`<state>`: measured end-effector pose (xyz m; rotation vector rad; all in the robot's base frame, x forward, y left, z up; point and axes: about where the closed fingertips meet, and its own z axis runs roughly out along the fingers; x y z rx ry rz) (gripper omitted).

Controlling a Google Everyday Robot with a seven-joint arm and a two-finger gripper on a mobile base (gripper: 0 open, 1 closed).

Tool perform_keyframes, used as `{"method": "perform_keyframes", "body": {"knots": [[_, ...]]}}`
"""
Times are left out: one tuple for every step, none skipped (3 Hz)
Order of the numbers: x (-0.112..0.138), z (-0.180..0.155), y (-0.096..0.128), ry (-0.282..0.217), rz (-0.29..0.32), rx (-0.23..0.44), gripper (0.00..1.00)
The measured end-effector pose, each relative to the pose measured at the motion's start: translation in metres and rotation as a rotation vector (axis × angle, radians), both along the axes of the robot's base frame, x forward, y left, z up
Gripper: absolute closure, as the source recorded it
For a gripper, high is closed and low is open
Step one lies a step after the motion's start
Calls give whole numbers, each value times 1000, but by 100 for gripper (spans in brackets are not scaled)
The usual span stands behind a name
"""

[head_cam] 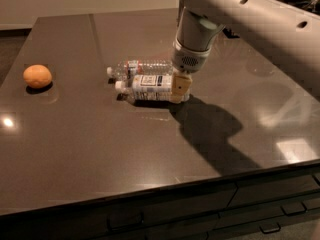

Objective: Move blue plastic bottle near water bottle

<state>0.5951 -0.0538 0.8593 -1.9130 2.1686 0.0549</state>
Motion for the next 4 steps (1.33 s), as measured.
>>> {"method": "perform_keyframes", "body": {"knots": [[0, -8, -2, -1, -6, -12, 36], [0, -14, -4, 0, -15, -19, 12], [0, -14, -3, 0, -14, -19, 0], [0, -14, -3, 0, -14, -19, 0]]}}
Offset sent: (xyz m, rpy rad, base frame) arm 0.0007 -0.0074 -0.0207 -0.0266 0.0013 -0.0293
